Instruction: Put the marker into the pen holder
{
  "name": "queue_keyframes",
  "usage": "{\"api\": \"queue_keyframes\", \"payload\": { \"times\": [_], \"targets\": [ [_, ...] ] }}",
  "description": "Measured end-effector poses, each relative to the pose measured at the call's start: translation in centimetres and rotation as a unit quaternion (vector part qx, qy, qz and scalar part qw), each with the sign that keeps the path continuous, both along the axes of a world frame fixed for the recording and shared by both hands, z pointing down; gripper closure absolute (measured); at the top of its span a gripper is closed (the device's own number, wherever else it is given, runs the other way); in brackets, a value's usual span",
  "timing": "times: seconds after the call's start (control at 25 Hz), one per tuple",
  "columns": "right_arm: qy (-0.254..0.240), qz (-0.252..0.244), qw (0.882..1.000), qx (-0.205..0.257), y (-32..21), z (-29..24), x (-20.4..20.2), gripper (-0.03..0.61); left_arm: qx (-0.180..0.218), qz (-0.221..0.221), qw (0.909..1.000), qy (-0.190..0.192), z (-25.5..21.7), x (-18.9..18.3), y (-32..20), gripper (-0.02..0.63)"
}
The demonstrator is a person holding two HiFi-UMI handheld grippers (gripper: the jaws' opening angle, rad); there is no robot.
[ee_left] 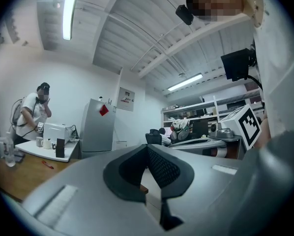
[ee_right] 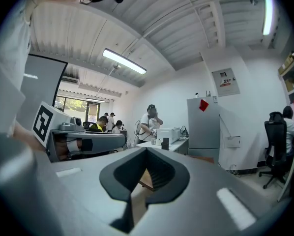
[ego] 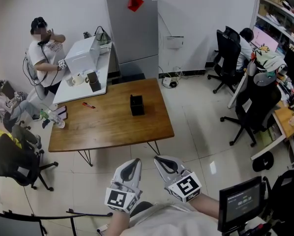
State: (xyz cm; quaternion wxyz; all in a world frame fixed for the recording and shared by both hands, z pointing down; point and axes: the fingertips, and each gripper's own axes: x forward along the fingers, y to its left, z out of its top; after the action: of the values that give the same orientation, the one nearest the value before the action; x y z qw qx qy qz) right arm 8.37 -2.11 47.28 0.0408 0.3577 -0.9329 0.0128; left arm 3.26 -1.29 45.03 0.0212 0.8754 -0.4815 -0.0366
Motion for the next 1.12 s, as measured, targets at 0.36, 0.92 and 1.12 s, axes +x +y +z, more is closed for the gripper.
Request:
{"api": "queue_keyframes", "payload": {
  "times": [0.36, 0.92, 1.12],
  "targets": [
    [-0.005, 0.007, 1.0, 0.028, 1.9, -2.0, 0.3, 0.578, 0.017, 0.027, 0.9995, 0.001, -1.3, 0.8, 1.1, 0.598],
    [-0.003, 0.015, 1.0, 0.027, 1.9, -2.1, -0.6, 0.578, 0.027, 0.037, 0.9989, 0.009, -1.7, -0.2, 1.6, 0.598],
    [-0.003, 0.014, 1.0, 0.028, 1.7, -2.2, -1.0, 0.578, 0.026, 0.035, 0.999, 0.003, -2.0, -0.5, 1.3, 0.598]
  ]
}}
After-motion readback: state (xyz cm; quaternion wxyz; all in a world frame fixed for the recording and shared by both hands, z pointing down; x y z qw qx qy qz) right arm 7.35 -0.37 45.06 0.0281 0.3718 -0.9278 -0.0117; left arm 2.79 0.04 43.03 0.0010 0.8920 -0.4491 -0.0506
